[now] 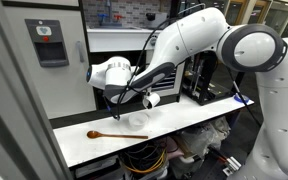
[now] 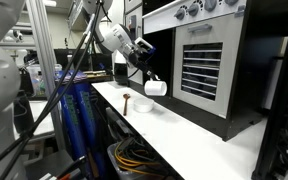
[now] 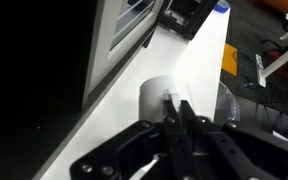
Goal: Lift the white cup and empty its contents into the bowl
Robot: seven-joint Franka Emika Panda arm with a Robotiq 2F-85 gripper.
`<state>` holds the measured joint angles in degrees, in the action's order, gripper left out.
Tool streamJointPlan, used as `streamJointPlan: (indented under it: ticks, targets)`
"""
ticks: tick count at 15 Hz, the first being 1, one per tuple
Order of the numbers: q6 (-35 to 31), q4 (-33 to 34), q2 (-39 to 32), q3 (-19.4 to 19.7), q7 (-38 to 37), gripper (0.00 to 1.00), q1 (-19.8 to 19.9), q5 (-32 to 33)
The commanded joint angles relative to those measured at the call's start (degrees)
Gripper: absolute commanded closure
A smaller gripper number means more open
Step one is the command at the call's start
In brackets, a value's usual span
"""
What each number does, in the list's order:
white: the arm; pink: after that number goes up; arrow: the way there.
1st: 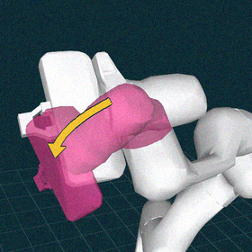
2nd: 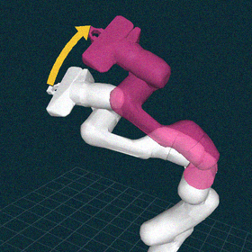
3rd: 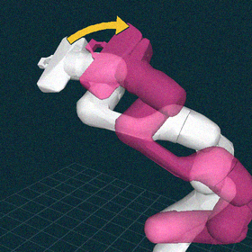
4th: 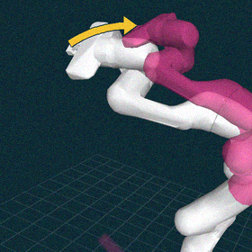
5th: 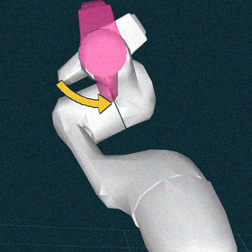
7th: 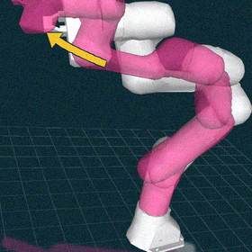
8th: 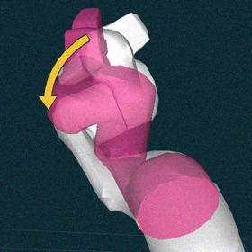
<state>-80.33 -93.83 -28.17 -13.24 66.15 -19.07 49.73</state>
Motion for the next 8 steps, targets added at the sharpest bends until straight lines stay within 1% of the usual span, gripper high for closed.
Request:
streamJointPlan:
  ticks: [1,8]
  targets:
    - [1.95,3.25,-2.13,-0.57,2.01,0.98,-0.47,1.94]
    - [1.83,6.60,-4.09,-0.66,3.13,0.98,-1.38,2.53]
